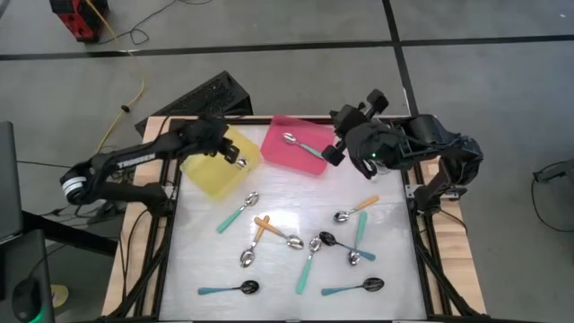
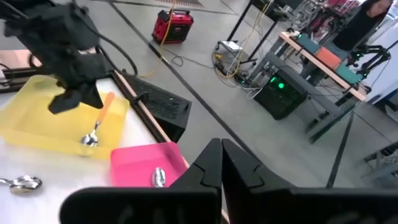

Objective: Sort silverware by color (type)
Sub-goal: Put the yellow spoon into the yellow bin

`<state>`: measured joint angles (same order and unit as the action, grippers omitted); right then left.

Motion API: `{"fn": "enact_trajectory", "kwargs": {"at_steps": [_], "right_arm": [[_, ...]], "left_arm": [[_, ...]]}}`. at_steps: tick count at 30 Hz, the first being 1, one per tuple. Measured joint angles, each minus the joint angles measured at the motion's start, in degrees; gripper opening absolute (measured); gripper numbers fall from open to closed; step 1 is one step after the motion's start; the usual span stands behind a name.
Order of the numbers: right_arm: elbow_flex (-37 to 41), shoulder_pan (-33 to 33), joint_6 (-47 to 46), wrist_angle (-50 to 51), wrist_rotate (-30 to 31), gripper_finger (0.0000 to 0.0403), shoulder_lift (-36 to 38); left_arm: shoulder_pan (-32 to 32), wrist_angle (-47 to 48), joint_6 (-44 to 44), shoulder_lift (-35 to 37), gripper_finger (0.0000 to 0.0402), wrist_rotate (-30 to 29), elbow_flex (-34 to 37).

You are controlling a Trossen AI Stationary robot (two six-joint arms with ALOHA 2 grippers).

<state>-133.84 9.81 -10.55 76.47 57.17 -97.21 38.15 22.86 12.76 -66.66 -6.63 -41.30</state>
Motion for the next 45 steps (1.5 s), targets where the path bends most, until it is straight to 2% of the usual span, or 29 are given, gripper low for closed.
{"fn": "enact_trajectory", "kwargs": {"at_steps": [2,7,21,30,38,45], "right_arm": [[0.0,0.47,0.0,0.03,-0.01,0.0019,-0.01],[0.0,1.47,0.0,0.02,-0.02,0.0021,-0.02],[0.0,1.55,-0.1,0.0,-0.04,0.0021,-0.02],[0.0,1.55,0.37,-0.06,-0.06,0.0021,-0.02],[0.0,1.53,0.46,-0.11,-0.07,0.0021,-0.02],[0.0,1.62,0.48,-0.11,-0.09,0.0021,-0.02]], "left_arm": [[0.46,0.11,-0.12,-1.9,0.0,-0.53,-0.06],[0.51,0.67,-0.14,-5.11,0.0,-6.11,-0.06],[1.19,-3.87,-3.45,-8.48,0.0,-11.59,-0.17],[4.91,-6.89,-4.39,-8.82,0.0,-10.05,-0.15],[6.49,-8.92,-6.11,-14.64,0.0,-7.78,-0.06],[6.15,-7.73,-5.82,-16.92,0.0,-10.59,-0.08]]}}
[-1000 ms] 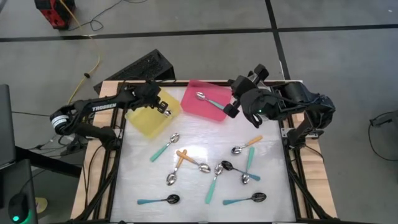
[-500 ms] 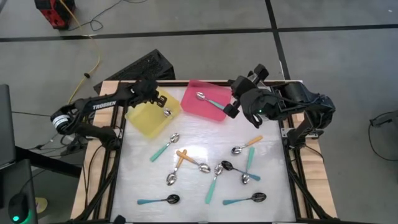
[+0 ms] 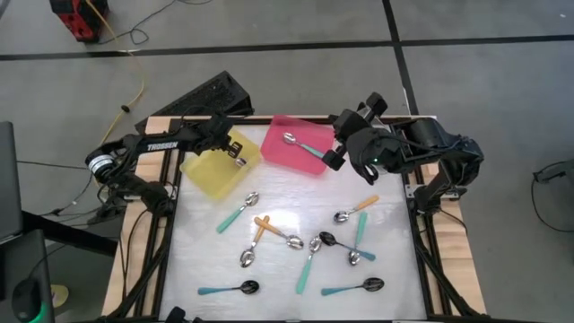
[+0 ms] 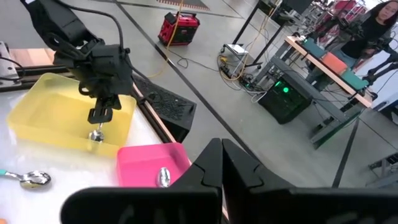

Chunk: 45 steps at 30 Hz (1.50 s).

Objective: Sort silverware by color (type)
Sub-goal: Put the yellow spoon into the yellow bin

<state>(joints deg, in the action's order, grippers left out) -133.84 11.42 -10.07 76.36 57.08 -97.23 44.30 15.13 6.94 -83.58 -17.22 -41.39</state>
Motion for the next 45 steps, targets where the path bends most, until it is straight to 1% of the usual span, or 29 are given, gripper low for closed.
{"fn": "enact_trajectory", "kwargs": {"at_steps": [6,11,12,14,16,19,21,28,35,39,45], "right_arm": [[0.0,0.29,0.02,0.02,-0.04,0.0021,0.0],[0.0,0.58,0.02,0.0,-0.04,0.0021,0.0],[0.0,0.61,0.02,0.0,-0.04,0.0021,0.0],[0.0,0.8,0.01,0.0,-0.04,0.0021,0.0],[0.0,0.98,0.02,0.0,-0.03,0.0021,0.0],[0.0,1.53,0.0,0.0,-0.04,0.0021,0.0],[0.0,1.85,0.0,-0.01,-0.03,0.0021,0.0],[0.0,2.47,0.0,0.0,-0.04,0.0021,0.0],[0.0,3.65,0.0,-0.02,-0.02,0.0021,0.0],[0.0,4.39,-0.04,-0.04,-0.02,0.0021,0.0],[0.0,5.82,-0.07,-0.06,-0.02,0.0021,0.0]], "left_arm": [[-1.26,3.45,3.24,2.18,0.0,-0.13,0.02],[-2.99,8.29,6.15,4.16,0.0,-0.21,0.02],[-3.31,9.03,6.26,4.31,0.0,-0.83,0.02],[-3.93,10.16,6.86,4.39,0.0,-3.86,0.02],[-4.35,9.19,6.48,4.39,0.0,-5.6,0.02],[-4.97,7.62,6.15,4.43,0.0,-5.46,0.02],[-5.17,8.01,6.42,4.43,0.0,-5.35,0.02],[-4.93,9.86,6.4,4.43,0.0,-8.14,0.02],[-4.93,12.24,7.11,4.43,0.0,-7.24,0.02],[-5.45,14.76,8.67,4.43,0.0,-5.01,0.02],[-7.0,19.33,11.14,4.43,0.0,-5.1,0.02]]}}
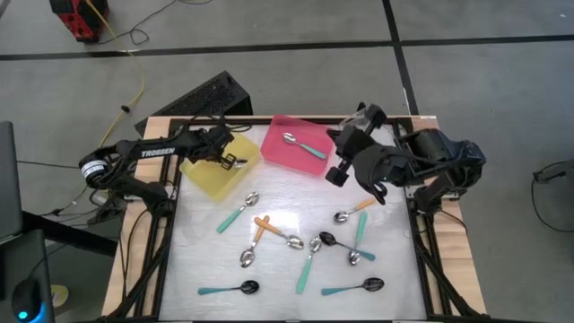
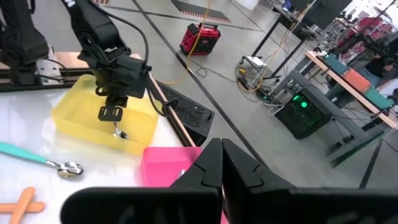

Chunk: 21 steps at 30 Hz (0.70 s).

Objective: Sort silverware by color (type)
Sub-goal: Put the yellow spoon into the yellow bin, then put the green spoon into the red bin

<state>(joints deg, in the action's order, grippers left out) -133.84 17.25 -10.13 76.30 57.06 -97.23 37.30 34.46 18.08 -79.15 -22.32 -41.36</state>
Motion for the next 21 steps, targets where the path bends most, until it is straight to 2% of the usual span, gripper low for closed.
{"fn": "enact_trajectory", "kwargs": {"at_steps": [6,10,12,15,21], "right_arm": [[0.0,0.81,-1.29,0.03,0.02,0.0021,-0.02],[0.0,2.74,-1.85,1.49,0.02,0.0021,-0.02],[0.0,3.72,-5.04,5.52,0.0,0.0021,0.24],[0.07,5.12,-15.75,13.53,-0.07,0.0022,1.36],[5.92,9.74,-22.02,13.64,0.0,0.003,6.72]], "left_arm": [[-3.83,2.16,1.8,0.64,0.0,2.38,0.0],[-8.35,1.6,1.94,5.48,0.0,5.28,0.0],[-10.56,1.84,2.17,10.24,0.0,5.5,0.0],[-13.53,2.1,2.24,20.13,0.0,6.0,0.0],[-18.38,2.11,3.68,40.97,0.0,10.68,-0.07]]}}
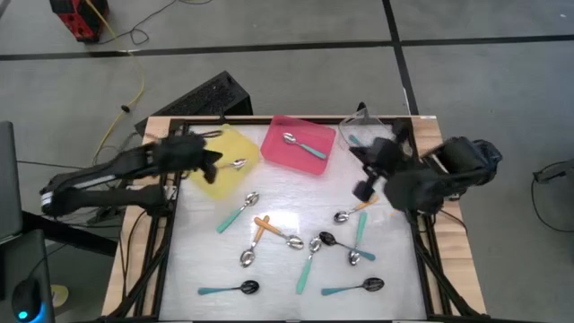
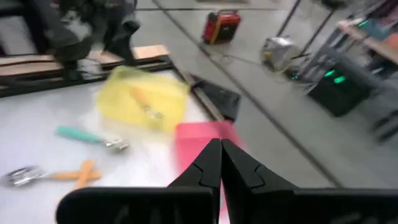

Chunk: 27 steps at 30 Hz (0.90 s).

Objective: Sort silverware by color (type)
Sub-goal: Put the green spoon into the red bin

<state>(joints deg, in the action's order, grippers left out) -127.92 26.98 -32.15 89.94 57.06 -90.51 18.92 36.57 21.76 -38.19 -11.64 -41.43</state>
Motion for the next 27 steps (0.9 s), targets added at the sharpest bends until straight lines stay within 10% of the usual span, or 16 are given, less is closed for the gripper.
{"fn": "enact_trajectory", "kwargs": {"at_steps": [12,27], "right_arm": [[36.43,11.68,-30.24,-1.98,4.46,0.003,17.97],[61.26,21.59,-44.48,-23.44,4.48,0.0041,14.27]], "left_arm": [[-6.67,-0.09,4.26,24.55,0.0,5.79,0.02],[-12.79,-23.05,9.58,23.38,0.0,20.39,16.78]]}}
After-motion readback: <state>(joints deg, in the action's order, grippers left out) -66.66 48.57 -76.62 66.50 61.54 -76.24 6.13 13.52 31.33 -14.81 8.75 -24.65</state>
